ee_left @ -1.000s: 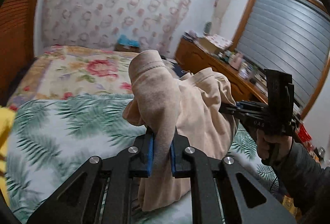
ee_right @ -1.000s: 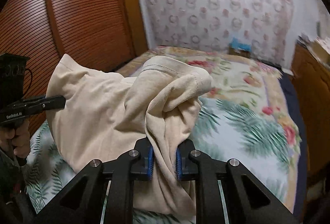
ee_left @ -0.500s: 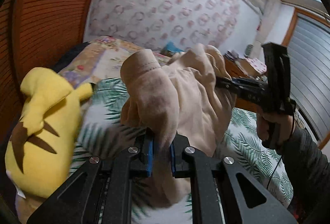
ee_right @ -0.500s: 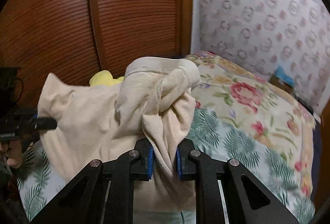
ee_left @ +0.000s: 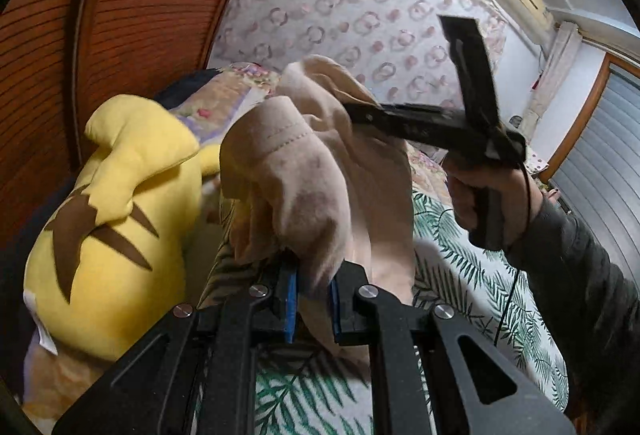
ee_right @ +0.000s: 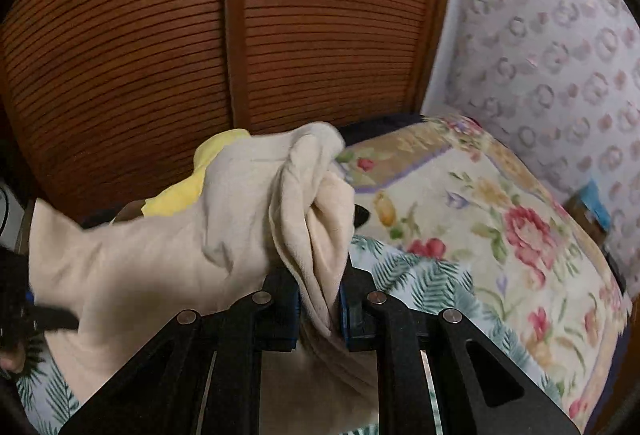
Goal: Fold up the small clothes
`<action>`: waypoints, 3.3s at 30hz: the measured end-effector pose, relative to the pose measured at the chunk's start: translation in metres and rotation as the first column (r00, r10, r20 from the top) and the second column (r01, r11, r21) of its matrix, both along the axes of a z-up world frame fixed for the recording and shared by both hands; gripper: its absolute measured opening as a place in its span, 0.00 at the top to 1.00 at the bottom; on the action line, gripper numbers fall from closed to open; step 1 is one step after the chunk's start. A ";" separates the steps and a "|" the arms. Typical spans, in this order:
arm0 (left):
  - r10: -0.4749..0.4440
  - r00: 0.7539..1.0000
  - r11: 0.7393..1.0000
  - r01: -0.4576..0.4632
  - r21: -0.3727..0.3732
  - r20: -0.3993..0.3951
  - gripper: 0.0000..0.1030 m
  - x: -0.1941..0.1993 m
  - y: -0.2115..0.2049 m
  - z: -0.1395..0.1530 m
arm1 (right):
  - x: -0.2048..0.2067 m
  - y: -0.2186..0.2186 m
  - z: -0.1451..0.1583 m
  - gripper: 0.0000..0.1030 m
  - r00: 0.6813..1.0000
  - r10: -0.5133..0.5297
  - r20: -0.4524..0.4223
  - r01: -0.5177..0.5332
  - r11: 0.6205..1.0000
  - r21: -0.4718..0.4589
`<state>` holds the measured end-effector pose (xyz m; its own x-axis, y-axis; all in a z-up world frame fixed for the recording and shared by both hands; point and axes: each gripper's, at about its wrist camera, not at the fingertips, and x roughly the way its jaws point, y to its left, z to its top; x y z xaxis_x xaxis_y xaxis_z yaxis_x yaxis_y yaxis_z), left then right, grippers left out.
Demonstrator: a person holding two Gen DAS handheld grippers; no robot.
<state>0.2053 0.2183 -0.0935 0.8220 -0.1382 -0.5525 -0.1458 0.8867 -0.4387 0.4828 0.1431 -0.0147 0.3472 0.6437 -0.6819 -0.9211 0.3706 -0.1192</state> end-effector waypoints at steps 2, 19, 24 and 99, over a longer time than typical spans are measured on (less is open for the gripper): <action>0.014 1.000 1.000 -0.014 -0.001 -0.008 0.87 -0.003 0.001 -0.001 | 0.003 0.006 -0.004 0.87 1.000 0.009 -0.003 -0.009 1.000 -0.009; 0.113 0.993 0.985 -0.117 0.128 0.039 0.55 -0.029 0.000 0.018 | 0.007 -0.022 0.009 0.59 0.991 -0.126 -0.038 0.130 0.983 0.127; 0.073 0.996 0.978 -0.082 0.191 0.056 0.20 -0.018 -0.008 0.027 | 0.004 -0.030 -0.017 0.59 0.986 -0.114 -0.124 0.126 0.987 0.099; -0.196 0.970 0.900 0.121 0.420 0.141 0.14 -0.113 -0.224 0.112 | -0.440 -0.376 0.069 0.25 0.651 -0.759 -0.001 0.693 0.594 0.409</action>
<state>0.0924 -0.0053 0.0183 0.8965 -0.0696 -0.4375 0.0571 0.9975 -0.0417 0.0423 -0.2327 0.0539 0.8832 0.3010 -0.3597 -0.3062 0.9509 0.0440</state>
